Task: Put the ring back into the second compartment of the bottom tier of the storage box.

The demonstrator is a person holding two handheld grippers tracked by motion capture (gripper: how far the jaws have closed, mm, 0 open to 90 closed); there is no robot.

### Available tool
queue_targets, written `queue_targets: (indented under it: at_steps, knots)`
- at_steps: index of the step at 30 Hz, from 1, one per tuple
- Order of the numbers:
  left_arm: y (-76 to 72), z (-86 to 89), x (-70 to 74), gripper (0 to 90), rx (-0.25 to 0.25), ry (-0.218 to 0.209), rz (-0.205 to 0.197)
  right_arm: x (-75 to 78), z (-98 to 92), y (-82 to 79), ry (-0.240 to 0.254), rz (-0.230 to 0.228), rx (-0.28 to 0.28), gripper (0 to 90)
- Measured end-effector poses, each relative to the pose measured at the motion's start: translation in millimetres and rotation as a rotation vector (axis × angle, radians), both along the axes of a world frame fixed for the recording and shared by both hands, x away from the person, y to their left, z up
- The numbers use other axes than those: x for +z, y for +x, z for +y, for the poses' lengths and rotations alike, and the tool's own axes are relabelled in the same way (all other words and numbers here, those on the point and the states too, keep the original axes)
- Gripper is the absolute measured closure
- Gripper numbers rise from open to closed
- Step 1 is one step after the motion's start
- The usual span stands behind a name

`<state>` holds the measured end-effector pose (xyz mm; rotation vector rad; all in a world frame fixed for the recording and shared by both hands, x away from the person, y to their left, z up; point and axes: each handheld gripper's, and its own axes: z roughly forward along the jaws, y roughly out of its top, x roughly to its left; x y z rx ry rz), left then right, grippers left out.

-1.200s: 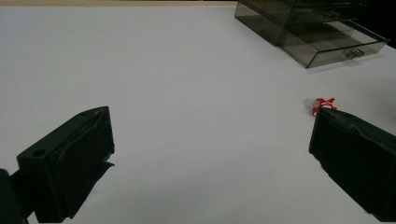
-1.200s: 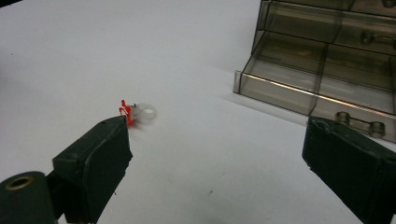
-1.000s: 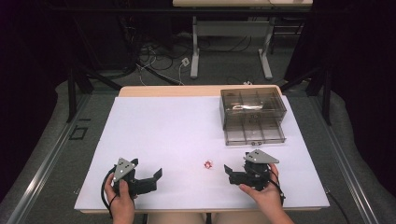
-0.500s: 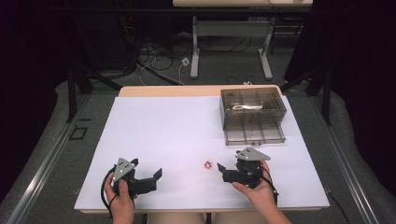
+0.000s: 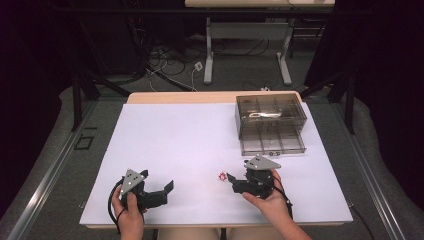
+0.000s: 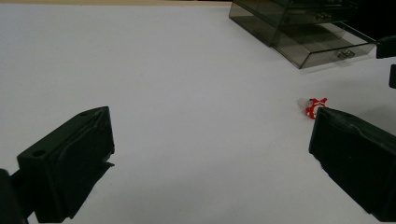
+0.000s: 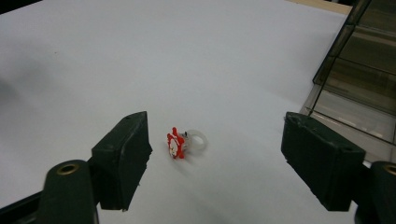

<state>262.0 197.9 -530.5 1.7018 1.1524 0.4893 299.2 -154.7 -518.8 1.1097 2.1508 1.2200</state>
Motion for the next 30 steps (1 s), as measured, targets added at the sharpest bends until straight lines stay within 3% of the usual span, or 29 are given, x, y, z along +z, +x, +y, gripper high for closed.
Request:
queue_targets:
  at_steps: [6, 15, 24, 28, 30]
  knots:
    - [0.3, 0.1, -0.2, 0.4, 0.001, -0.003, 0.001, 0.6, 6.9, 5.5, 0.015, 0.023, 0.039, 31.4]
    - [0.2, 0.0, -0.4, 0.4, 0.002, -0.006, 0.006, -0.7, 16.5, 13.4, -0.006, 0.054, 0.069, 36.2]
    - [0.7, 0.2, -0.7, 0.4, 0.000, -0.012, 0.010, -4.7, 20.9, 17.2, -0.043, 0.031, 0.082, 39.3]
    - [1.0, 0.2, -1.1, 0.4, 0.000, -0.016, 0.014, -4.6, 20.1, 19.8, -0.036, 0.089, 0.085, 41.5]
    - [1.2, 0.5, -1.2, 0.4, 0.001, -0.019, 0.015, -4.9, 19.2, 21.2, -0.037, 0.093, 0.087, 43.0]
